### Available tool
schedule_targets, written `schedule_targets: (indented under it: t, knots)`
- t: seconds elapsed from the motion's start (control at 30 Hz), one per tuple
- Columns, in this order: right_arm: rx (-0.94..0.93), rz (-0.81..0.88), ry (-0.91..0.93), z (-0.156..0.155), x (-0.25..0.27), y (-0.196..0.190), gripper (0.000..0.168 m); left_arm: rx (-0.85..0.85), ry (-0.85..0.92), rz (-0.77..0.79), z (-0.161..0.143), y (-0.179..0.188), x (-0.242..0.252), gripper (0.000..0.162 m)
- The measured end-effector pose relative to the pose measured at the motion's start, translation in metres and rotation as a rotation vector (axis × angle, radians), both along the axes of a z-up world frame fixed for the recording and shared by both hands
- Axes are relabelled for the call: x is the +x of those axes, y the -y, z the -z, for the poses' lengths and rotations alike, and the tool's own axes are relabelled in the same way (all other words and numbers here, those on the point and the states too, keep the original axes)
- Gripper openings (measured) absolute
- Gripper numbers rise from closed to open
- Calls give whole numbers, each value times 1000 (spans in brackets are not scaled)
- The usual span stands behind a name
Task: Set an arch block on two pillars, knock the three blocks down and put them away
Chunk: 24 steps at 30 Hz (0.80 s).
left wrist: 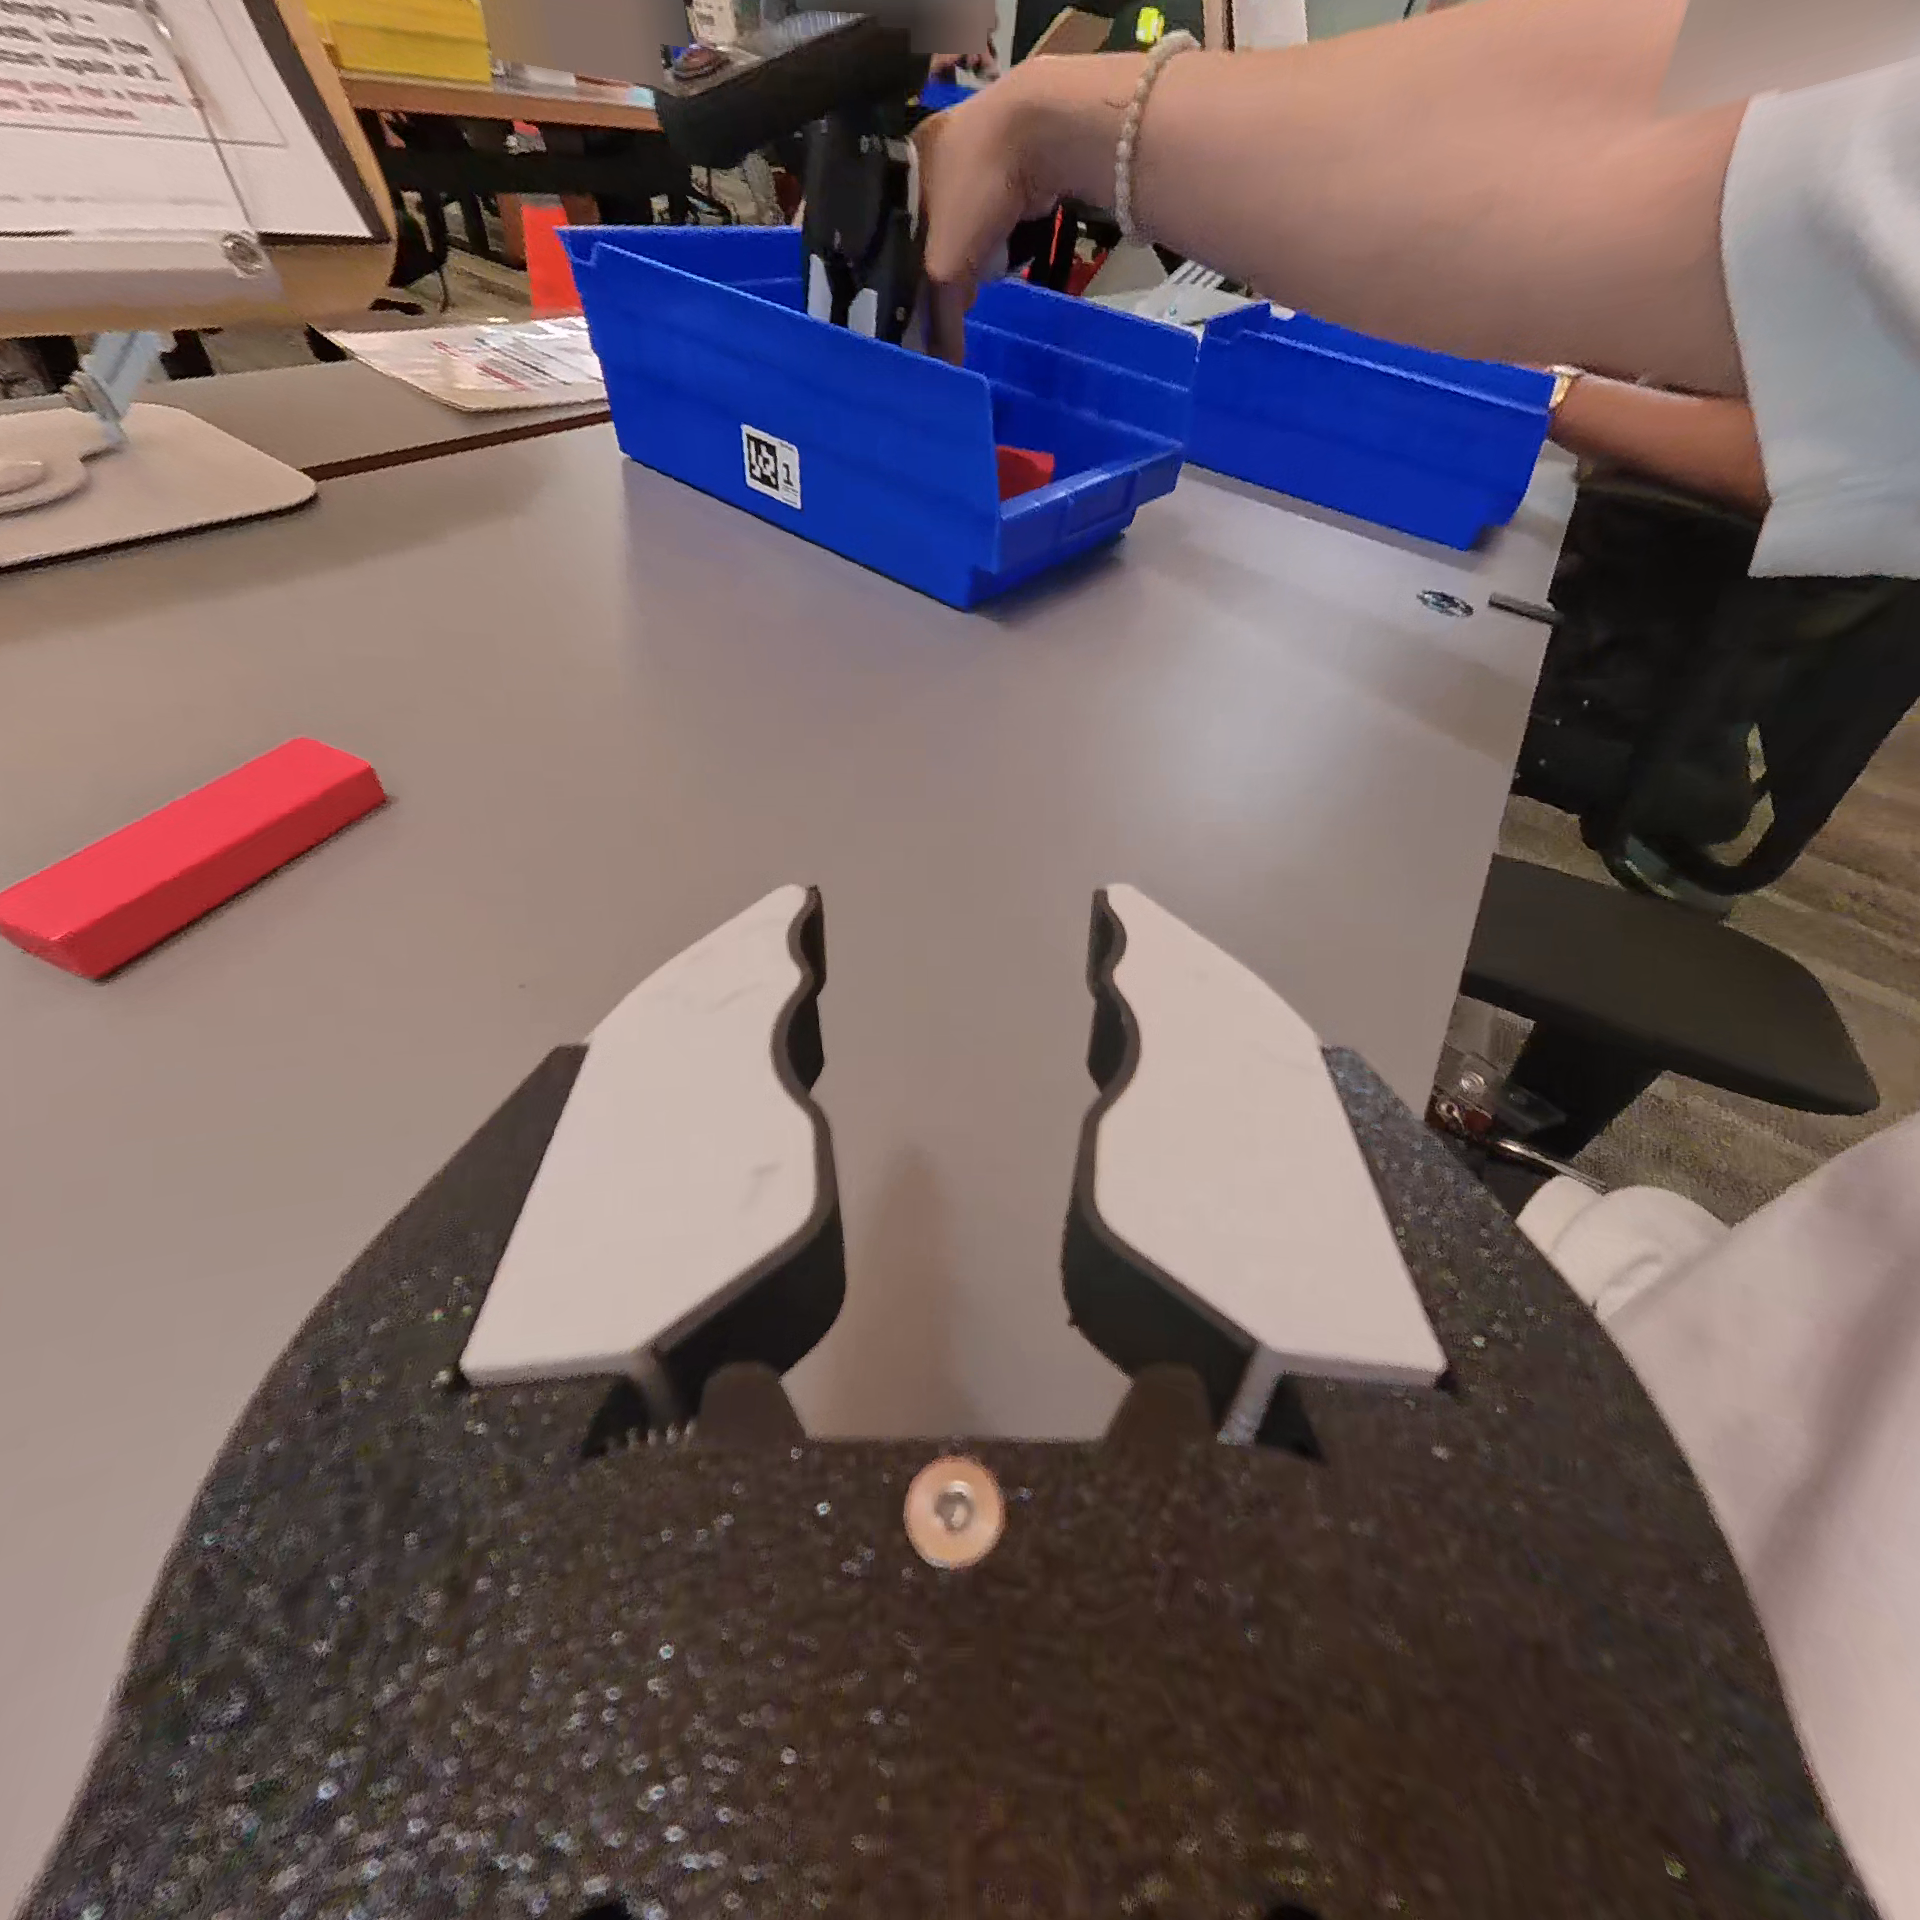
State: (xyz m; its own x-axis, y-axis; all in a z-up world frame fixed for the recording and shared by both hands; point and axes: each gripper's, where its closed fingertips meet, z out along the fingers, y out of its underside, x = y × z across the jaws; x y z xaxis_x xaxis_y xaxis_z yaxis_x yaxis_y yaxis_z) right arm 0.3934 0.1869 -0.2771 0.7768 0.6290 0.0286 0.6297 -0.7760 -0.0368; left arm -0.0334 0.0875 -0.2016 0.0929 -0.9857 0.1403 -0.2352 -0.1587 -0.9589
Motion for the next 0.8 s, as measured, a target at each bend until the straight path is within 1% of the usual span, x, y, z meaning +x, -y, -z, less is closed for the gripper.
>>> schedule_targets:
  t: [0.03,0.07,0.1,0.17,0.2,0.27,0.37,0.43,0.5,0.57,0.67,0.8]
  knots:
    - [-5,2,-4,4,0,1,33,3,-8,9,1,1,2,48]
    - [1,11,26,8,4,1,33,6,-14,18,2,2,5,48]
    - [26,15,71,11,11,-1,38,8,-22,25,4,3,7,48]
    - [43,-14,77,7,12,1,53,21,-41,32,6,5,10,48]
    - [60,-20,68,1,11,0,56,36,-47,28,7,4,10,48]
    - [124,-9,43,-22,6,-8,59,66,-50,16,7,3,11,48]
    - [292,-10,-13,-76,-14,-29,63,37,-43,31,8,4,12,50]
    - [379,-67,-102,-112,-52,-40,66,20,-11,26,4,4,13,51]
    - [362,-174,-202,-131,-103,-38,70,8,12,22,1,3,13,51]
    - [303,-300,-221,-133,-148,-34,73,-1,25,23,-1,3,13,51]
    - [251,-445,-192,-118,-207,-42,73,-20,37,32,-2,4,14,51]
    - [239,-537,-227,-90,-282,-70,71,-43,47,44,-4,6,14,52]
